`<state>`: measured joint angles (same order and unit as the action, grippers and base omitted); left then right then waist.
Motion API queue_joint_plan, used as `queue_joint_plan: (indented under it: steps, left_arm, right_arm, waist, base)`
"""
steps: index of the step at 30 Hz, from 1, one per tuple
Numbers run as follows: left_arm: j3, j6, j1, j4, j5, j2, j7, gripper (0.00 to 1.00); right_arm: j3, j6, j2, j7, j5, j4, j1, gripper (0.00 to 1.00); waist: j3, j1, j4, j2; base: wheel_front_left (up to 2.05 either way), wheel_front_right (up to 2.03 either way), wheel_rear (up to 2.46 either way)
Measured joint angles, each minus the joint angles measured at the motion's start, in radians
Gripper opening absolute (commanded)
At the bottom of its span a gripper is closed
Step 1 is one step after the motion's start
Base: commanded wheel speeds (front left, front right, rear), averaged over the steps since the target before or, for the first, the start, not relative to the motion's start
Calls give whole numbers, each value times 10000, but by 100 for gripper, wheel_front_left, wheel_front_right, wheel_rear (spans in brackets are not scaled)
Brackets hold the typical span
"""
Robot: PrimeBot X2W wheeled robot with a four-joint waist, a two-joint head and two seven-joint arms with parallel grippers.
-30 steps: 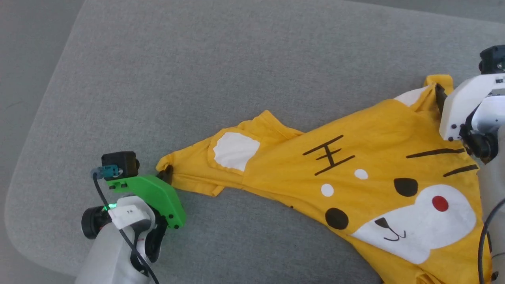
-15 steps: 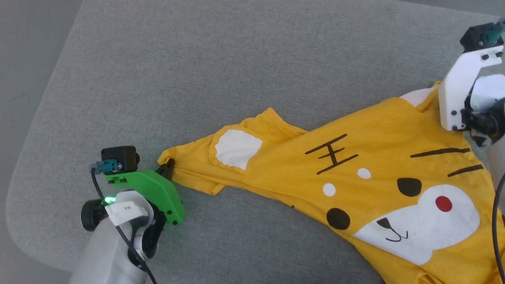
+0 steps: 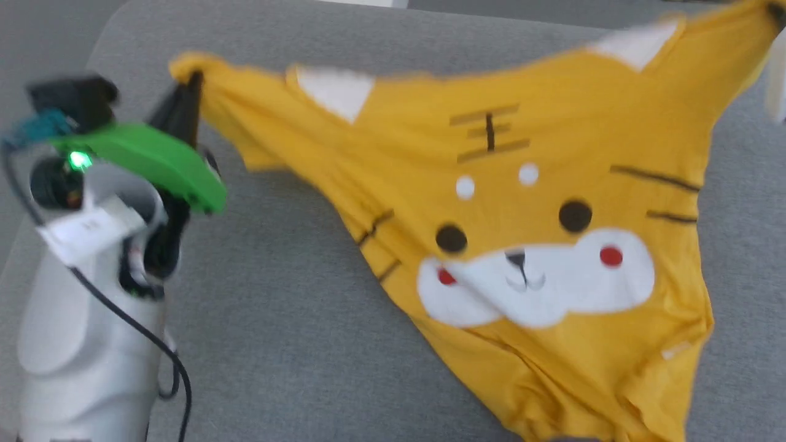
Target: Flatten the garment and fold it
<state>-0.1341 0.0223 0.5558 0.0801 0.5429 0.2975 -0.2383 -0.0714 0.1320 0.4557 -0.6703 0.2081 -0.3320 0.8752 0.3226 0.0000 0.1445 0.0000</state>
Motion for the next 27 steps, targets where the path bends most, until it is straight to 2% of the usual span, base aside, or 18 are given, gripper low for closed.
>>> queue_joint_plan:
  steps: [4,7,11,19,23,27]
  left_arm:
    - [602,-159,1394,-347,1325,-571,-13,0]
    - [775,-77,2604,-357,1287,-435,-148,0]
    - [1091,345,4581,-115,1160,-357,-31,0]
    - [1605,1124,8159,821,472,-221,1197,0]
    - [1693,1129,9415,1181,309,-150,1965,0]
    - [1779,890,9960,1737,326,-94,2328,0]
  right_arm:
    - [217,0,46,63,-192,472,982,0]
    - [416,0,-105,263,-447,579,1987,0]
    - [627,0,-387,857,-926,510,3596,0]
    - [1099,0,-798,2631,-2286,297,6312,0]
    - [1277,0,-959,3845,-2771,-138,7371,0]
    - [1312,0,-1051,4661,-3074,-587,7759,0]
  waist:
    - [193,0,-294,0]
    - [517,1,-469,0]
    - [1073,1,-716,0]
    - [2174,2,-1225,0]
    - [2636,2,-1478,0]
    - [2993,2,-1684,0]
  base:
    - [0,0,0]
    - [0,0,0]
    - [0,0,0]
    - [0,0,0]
    - [0,0,0]
    - [0,0,0]
